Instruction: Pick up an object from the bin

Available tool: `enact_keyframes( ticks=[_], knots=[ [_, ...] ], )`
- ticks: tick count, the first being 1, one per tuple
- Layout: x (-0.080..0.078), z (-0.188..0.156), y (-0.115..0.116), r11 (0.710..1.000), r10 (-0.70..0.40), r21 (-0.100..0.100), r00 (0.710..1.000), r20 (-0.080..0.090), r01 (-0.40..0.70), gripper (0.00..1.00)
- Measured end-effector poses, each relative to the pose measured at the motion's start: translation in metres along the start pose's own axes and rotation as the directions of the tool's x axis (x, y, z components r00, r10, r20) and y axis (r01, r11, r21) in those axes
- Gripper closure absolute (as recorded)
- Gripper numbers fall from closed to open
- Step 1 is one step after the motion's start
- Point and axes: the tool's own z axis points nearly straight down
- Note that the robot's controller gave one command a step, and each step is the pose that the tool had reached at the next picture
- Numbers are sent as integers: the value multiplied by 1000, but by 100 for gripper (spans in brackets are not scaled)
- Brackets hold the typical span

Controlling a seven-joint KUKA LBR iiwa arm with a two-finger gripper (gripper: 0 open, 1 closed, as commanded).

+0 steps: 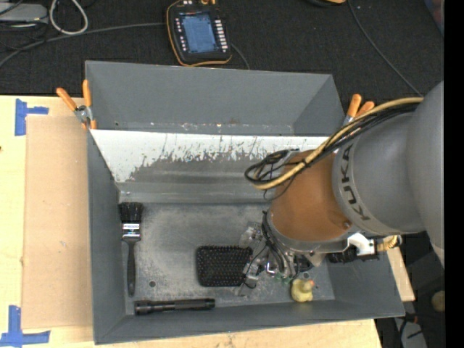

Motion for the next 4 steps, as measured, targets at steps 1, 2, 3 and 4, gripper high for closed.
enact_keyframes(
  ticks=[1,2,3,4],
  knots=[
    [-35,16,-22,999,-36,9,999,-15,36,0],
    [-27,12,-15,1000,-28,6,1000,-11,28,0],
    [3,39,-26,987,-162,3,987,-4,162,0],
    [2,37,-25,989,-151,4,989,-6,151,0]
  ],
)
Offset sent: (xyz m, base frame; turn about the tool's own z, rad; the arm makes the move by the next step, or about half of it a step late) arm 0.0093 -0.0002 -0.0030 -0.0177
